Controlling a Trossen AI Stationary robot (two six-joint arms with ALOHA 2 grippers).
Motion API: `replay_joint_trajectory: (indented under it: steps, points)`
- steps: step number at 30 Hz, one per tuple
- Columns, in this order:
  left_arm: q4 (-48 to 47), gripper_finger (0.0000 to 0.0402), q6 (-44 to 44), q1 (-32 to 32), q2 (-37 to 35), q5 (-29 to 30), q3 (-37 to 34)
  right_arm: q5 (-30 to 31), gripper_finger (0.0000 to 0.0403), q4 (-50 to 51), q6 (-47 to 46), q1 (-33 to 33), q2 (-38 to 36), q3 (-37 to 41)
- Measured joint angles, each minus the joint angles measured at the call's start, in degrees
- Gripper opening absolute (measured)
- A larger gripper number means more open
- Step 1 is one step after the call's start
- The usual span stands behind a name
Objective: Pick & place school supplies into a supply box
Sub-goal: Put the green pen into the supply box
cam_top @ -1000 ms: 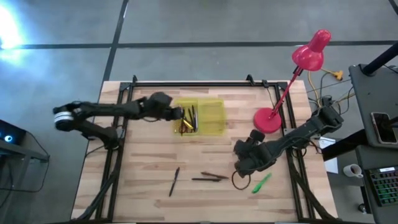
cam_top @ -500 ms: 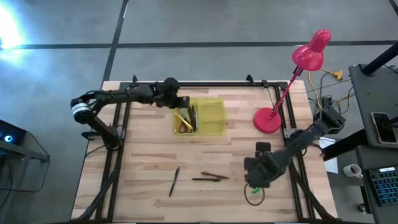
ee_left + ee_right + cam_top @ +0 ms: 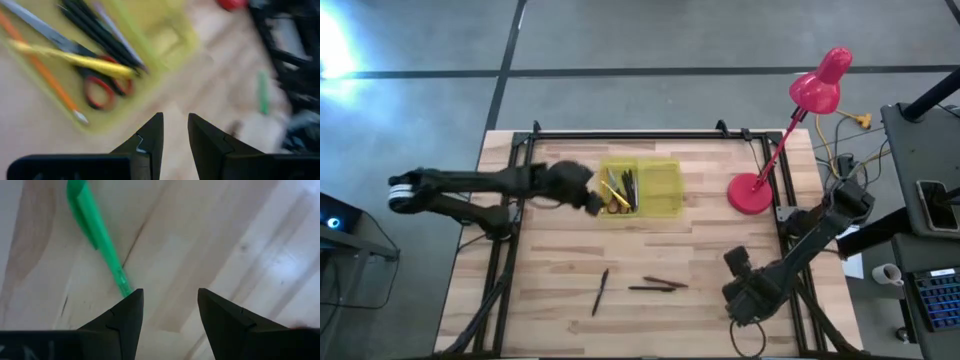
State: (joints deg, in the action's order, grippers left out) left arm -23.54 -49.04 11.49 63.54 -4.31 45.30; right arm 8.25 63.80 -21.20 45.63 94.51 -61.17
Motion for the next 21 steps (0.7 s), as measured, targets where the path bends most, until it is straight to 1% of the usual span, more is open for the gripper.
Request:
replay_joint_trajectory:
  steps: [4,7,10,12,15,18,21]
  points:
    - [5.69,0.0073,-6.46,-7.22,-7.82,1.2,-6.47,-3.59,0.018,-1.3,0.41,0.65,2.46,0.0]
    - [12.1,0.0073,-13.01,-10.81,-12.53,3.61,-11.98,-7.8,0.018,-6.36,0.4,0.77,4.17,0.22]
    - [18.01,0.0073,-17.4,-12.45,-15.98,4.48,-17.02,-10.24,0.018,-14.02,0.36,1.2,6.16,0.92]
    - [20.53,0.0073,-19.82,-12.72,-17.62,4.56,-19.95,-10.22,0.018,-18.03,0.37,1.64,7.69,1.52]
    - [22.57,0.0073,-23.56,-12.79,-19.7,4.63,-23.34,-9.75,0.0178,-19.08,0.02,1.78,9.92,2.11]
    - [24.06,0.0073,-25.75,-12.85,-21.04,4.65,-25.45,-9.5,0.0154,-19.02,-2.08,1.15,11.43,2.61]
    - [24.28,0.0073,-26.53,-13.09,-21.52,4.62,-25.94,-9.34,0.0098,-19.95,-1.19,-0.05,11.46,3.57]
